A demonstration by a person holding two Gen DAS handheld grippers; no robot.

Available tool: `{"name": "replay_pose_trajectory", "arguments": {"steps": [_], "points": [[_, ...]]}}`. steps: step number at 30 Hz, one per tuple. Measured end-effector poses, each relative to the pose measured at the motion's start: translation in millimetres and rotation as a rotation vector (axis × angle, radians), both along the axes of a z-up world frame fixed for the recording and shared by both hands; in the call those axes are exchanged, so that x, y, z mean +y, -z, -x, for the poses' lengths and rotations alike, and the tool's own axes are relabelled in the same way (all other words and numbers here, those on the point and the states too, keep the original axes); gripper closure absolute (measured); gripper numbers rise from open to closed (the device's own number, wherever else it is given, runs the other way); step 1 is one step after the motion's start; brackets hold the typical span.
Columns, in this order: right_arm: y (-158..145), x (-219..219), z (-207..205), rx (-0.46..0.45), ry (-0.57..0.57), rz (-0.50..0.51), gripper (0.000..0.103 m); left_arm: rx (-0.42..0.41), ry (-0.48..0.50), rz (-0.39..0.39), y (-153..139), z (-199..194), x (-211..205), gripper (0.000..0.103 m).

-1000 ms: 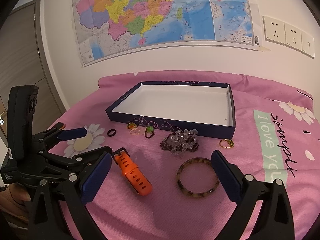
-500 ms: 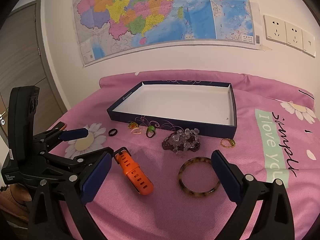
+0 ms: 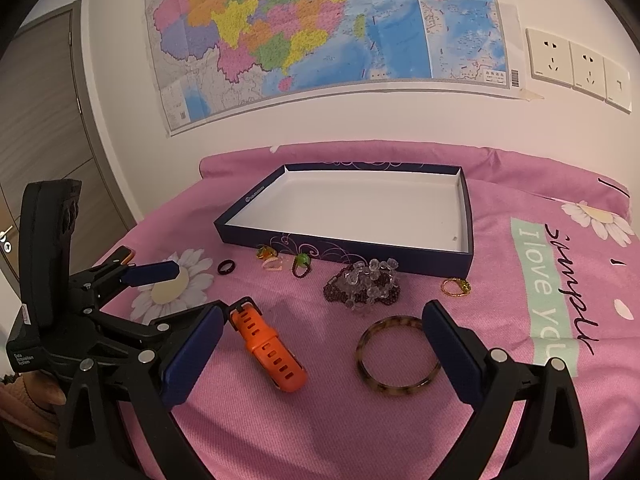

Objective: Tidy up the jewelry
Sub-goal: 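Move the left tool toward the orange watch band and the right tool toward the tortoiseshell bangle, then grasp the orange watch band with the left gripper while the right gripper grasps the tortoiseshell bangle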

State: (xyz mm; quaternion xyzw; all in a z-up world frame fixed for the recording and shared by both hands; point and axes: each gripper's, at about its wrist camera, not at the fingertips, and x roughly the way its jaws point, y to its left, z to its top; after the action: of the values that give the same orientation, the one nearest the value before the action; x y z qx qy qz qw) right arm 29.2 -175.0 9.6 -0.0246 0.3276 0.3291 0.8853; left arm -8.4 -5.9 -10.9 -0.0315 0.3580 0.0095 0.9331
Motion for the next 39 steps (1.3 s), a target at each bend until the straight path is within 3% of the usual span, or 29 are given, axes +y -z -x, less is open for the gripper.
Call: {"name": "replay_pose_trajectory", "arguments": {"steps": [15, 24, 33, 36, 38, 39], "points": [[0, -15, -9, 0.010, 0.026, -0.019, 0.007, 0.018, 0.030, 0.004, 1, -5, 1, 0.006], [25, -44, -34, 0.130, 0.119, -0.004, 0.008, 0.040, 0.154, 0.008, 9, -5, -13, 0.006], [36, -40, -38, 0.169, 0.089, 0.022, 0.016, 0.085, 0.247, 0.022, 19, -21, -25, 0.040], [37, -40, -41, 0.181, 0.086, 0.023, 0.020, 0.096, 0.265, 0.044, 21, -29, -27, 0.057], [37, -39, -42, 0.187, 0.087, 0.026, 0.024, 0.105, 0.272, 0.064, 23, -32, -25, 0.082], [38, -39, -43, 0.192, 0.086, 0.029, 0.028, 0.112, 0.270, 0.074, 23, -33, -24, 0.086]]}}
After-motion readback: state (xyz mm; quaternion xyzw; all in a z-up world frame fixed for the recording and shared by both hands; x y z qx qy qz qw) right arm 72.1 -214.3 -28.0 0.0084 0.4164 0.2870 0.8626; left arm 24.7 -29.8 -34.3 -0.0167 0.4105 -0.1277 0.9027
